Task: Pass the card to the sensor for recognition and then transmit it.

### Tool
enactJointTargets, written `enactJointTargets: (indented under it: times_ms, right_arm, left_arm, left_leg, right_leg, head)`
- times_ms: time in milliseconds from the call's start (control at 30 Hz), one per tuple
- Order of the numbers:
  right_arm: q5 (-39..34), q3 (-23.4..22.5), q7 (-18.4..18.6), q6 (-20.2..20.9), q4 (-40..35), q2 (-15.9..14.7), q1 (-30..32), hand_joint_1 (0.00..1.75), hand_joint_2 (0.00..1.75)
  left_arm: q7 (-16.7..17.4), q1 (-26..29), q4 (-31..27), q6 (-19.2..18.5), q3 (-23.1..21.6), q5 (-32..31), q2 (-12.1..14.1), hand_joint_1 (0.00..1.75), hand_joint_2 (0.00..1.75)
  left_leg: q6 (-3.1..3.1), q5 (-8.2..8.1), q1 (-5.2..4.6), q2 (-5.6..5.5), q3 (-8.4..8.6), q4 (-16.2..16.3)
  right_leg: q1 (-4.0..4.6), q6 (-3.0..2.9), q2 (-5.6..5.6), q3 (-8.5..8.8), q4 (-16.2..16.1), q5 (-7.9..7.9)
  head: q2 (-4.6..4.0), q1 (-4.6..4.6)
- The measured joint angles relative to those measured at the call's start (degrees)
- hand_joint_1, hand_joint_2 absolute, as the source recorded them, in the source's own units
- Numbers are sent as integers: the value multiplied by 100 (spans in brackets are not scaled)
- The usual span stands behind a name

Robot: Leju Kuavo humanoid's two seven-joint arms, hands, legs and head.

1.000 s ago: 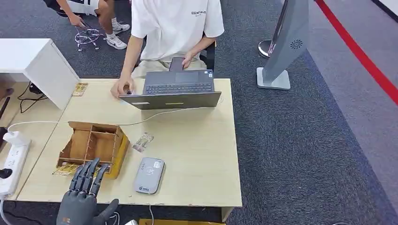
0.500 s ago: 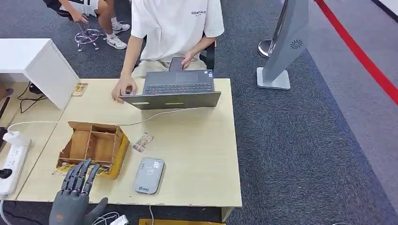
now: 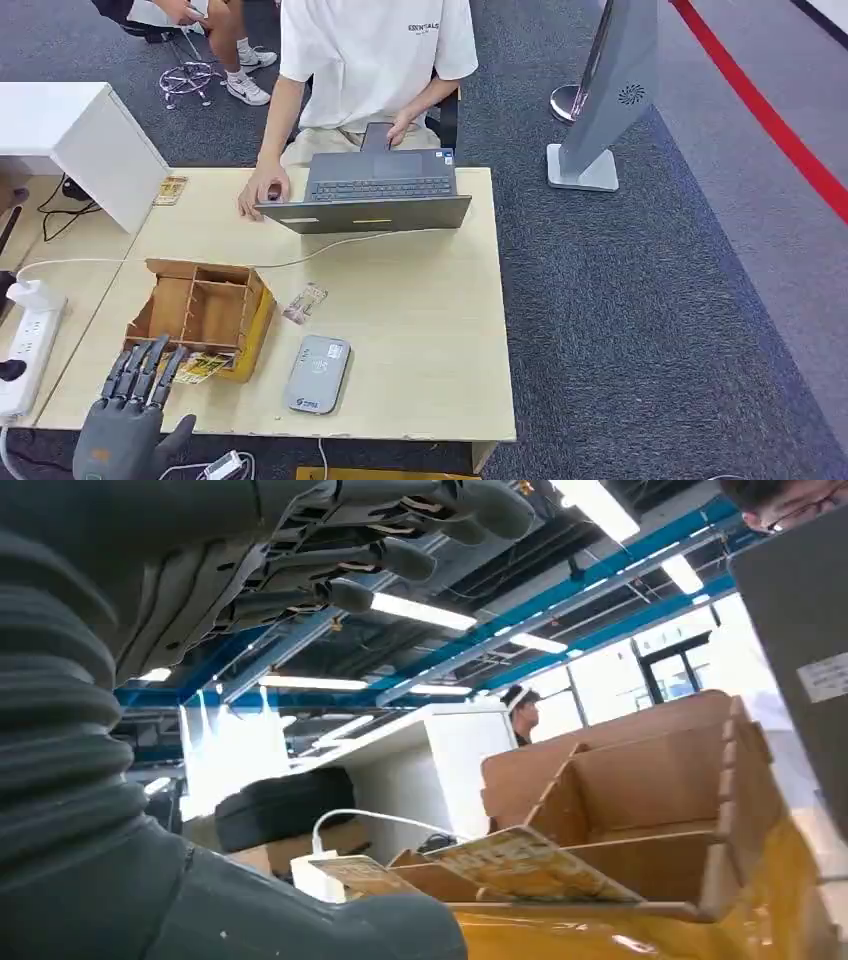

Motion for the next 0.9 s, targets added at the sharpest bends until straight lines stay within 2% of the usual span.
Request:
enactJointTargets:
  times_ms: [433, 667, 900]
  right_arm:
    - [39, 42, 24, 2, 0, -4, -23, 0, 175]
    - [70, 92, 31, 15, 0, -7, -28, 0, 175]
    - [112, 127, 28, 24, 0, -7, -32, 0, 175]
  left_arm:
    - [-667, -467, 851, 15, 978, -158, -551, 0, 175]
    - [-844, -700, 1155, 15, 1214, -280, -654, 0, 175]
    - [-907, -822, 1281, 15, 1225, -389, -748, 0, 175]
  left_leg:
    - [-3, 2, 2, -3, 3, 0]
    - [-3, 2, 1, -5, 2, 0]
    - [-3, 2, 1, -5, 3, 1]
  right_leg:
    - [2, 0, -2, 2, 0, 0]
    - [1, 0, -5, 1, 0, 0]
    - [1, 0, -4, -1, 0, 0]
  head:
    - [0, 0]
    - [0, 0]
    - [0, 0]
